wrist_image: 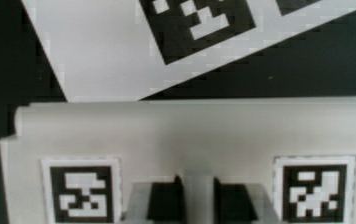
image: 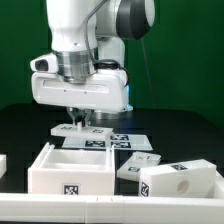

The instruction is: Assemble cabinet

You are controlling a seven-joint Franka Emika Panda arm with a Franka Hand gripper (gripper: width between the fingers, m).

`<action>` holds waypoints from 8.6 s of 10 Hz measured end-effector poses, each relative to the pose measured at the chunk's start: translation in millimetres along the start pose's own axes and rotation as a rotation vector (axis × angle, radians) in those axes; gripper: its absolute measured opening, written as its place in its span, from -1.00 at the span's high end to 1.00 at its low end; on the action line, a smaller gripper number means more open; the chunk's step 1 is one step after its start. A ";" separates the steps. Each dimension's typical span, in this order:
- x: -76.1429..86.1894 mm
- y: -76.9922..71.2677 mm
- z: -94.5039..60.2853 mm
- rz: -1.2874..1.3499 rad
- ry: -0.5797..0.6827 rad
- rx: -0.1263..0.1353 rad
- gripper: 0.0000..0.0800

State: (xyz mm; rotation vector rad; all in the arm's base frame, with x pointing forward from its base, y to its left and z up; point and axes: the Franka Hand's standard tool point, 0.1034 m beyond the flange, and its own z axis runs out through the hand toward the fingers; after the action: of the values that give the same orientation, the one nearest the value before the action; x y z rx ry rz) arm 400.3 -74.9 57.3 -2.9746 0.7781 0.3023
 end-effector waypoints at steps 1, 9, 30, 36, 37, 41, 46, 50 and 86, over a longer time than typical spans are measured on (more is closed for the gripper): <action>-0.9 -2.4 -3.3 0.119 -0.009 0.015 0.84; -1.7 -8.7 -1.7 0.630 -0.038 0.027 0.84; 7.7 -27.7 -7.9 0.940 -0.103 -0.019 0.84; 3.4 -34.3 -24.0 0.975 -0.108 0.045 0.84; 2.2 -35.5 -26.5 0.969 -0.102 0.055 0.84; 11.4 -27.3 -23.8 0.967 0.003 0.187 0.84; 10.6 -29.0 -21.8 1.080 -0.053 0.208 0.84; 7.3 -38.4 -6.5 1.043 -0.028 0.172 0.84; 38.8 -57.2 -16.6 1.127 -0.044 0.179 0.84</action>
Offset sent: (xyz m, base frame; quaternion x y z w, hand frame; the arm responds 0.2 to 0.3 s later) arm 0.0000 0.0000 0.0000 0.0000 0.0000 0.1938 0.9810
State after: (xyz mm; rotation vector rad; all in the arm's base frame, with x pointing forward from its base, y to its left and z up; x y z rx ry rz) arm 464.3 -45.3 65.8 -2.0366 2.2226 0.2874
